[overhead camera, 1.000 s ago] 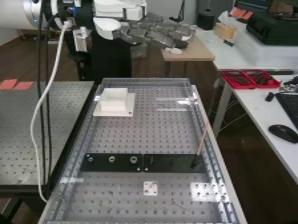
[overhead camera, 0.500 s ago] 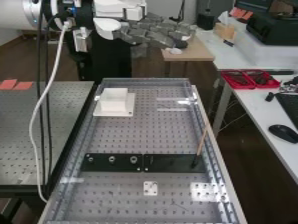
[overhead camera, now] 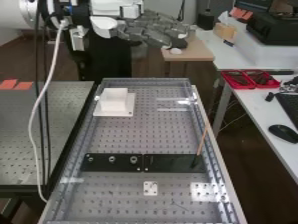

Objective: Grab the drill bit and place it in the clear container

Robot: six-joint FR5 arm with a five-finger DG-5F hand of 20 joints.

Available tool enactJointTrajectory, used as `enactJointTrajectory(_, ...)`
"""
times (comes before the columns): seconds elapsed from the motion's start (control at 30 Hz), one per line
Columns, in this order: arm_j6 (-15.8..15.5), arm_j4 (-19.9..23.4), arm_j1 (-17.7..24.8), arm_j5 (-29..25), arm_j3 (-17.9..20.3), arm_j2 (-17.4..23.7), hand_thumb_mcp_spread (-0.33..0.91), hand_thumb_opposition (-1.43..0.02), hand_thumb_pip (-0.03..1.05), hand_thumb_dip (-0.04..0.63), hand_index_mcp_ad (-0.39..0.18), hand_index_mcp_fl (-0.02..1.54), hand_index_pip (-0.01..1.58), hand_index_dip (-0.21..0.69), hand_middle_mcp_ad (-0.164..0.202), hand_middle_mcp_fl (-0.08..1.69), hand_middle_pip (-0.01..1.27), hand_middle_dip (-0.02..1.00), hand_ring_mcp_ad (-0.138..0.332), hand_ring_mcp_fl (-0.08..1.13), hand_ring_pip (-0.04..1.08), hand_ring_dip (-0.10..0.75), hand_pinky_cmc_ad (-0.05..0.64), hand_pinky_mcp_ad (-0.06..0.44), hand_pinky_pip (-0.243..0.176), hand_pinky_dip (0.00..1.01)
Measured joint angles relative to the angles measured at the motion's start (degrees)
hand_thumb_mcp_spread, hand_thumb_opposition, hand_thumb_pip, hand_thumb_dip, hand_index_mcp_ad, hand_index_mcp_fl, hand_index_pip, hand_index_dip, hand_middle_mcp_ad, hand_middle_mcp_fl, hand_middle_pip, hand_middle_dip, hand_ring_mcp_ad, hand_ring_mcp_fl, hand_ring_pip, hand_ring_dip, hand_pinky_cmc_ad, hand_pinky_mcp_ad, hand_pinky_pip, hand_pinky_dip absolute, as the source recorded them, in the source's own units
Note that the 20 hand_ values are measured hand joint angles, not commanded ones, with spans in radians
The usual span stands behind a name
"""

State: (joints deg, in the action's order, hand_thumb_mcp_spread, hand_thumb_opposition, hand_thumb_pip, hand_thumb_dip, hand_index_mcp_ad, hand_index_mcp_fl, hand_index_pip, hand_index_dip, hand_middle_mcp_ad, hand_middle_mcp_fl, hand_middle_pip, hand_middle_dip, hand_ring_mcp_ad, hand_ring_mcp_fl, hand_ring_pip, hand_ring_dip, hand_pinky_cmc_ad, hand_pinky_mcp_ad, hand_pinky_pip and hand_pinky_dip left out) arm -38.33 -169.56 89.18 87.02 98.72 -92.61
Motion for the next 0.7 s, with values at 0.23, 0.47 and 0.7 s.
enactJointTrajectory(0.23,0.13,-1.11,0.34,0.40,-0.19,0.19,0.31,-0.67,0.20,0.052,-0.047,0.18,0.09,0.295,0.068,0.07,0.14,0.17,0.244,0.01,0.09,-0.009,0.382,0.168,-0.131,0.35)
enactJointTrajectory(0.47,0.37,-1.25,0.77,-1.71,-0.21,0.21,0.31,-0.67,0.20,0.052,-0.038,0.18,0.09,0.295,0.075,0.07,0.15,0.18,0.244,0.01,0.09,-0.009,0.382,0.168,-0.131,0.35)
enactJointTrajectory(0.7,0.47,-1.22,0.84,-2.23,-0.21,0.22,0.31,-0.67,0.20,0.052,-0.038,0.19,0.09,0.295,0.075,0.07,0.15,0.18,0.244,0.01,0.09,-0.009,0.382,0.168,-0.131,0.35)
